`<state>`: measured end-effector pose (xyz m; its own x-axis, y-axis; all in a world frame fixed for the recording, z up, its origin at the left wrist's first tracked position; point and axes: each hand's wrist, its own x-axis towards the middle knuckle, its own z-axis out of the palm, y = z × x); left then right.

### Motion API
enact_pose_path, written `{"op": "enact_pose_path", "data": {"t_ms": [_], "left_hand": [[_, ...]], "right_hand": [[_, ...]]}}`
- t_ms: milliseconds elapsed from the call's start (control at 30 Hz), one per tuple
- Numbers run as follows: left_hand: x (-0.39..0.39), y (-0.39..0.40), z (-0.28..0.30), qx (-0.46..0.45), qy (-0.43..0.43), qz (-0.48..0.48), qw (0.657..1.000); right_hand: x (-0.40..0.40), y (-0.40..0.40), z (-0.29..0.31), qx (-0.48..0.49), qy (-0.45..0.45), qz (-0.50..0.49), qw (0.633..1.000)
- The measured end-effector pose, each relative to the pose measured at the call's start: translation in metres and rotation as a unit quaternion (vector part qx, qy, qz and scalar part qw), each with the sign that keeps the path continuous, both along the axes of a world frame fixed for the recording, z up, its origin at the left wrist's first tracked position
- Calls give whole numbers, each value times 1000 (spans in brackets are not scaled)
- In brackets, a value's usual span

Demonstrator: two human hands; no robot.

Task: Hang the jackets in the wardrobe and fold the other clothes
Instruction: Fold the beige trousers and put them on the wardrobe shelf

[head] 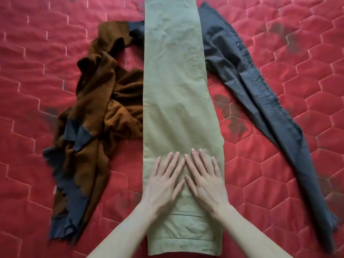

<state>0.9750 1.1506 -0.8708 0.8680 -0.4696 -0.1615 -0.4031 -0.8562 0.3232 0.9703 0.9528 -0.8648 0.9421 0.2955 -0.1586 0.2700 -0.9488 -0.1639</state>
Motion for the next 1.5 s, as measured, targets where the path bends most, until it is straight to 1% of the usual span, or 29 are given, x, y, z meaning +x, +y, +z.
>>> {"op": "enact_pose_path", "data": {"t_ms": [133,233,333,433,500,633,733,867,1000,1133,1233,1400,1467,1500], "left_hand": [[-6,3,-13,-9,-25,-8,1000],[-7,8,-9,0,-24,-37,999],[-14,28,-5,7,-27,-123,992],[-18,64,-1,38,-46,-248,967],[-19,86,1,53,-64,-305,949],[-24,113,3,59,-94,-327,939],[-22,111,3,44,-100,-335,936],[-18,102,2,42,-101,-362,926],[-13,103,3,36,-85,-363,927],[-9,98,8,48,-61,-376,923],[-12,95,6,39,-42,-350,935],[-16,86,15,-54,18,-285,957],[-14,83,22,-120,54,-225,965],[-14,83,25,-161,87,-171,968]], "right_hand": [[1,-6,-18,49,-20,5,999],[0,-10,-16,58,-16,16,998],[-4,-26,-7,43,-6,82,996],[-13,-60,0,14,-11,190,982],[-23,-83,1,-2,-12,235,972],[-41,-108,-1,-20,-14,252,967],[-48,-110,1,-26,-15,256,966],[-45,-110,8,0,4,271,963],[-31,-116,9,-16,7,315,949],[-19,-105,2,-22,-32,347,937],[-17,-99,-1,-31,-38,363,930],[-18,-98,4,3,-38,352,935],[-18,-93,6,37,-30,325,944],[-19,-92,6,60,-21,305,950]]}}
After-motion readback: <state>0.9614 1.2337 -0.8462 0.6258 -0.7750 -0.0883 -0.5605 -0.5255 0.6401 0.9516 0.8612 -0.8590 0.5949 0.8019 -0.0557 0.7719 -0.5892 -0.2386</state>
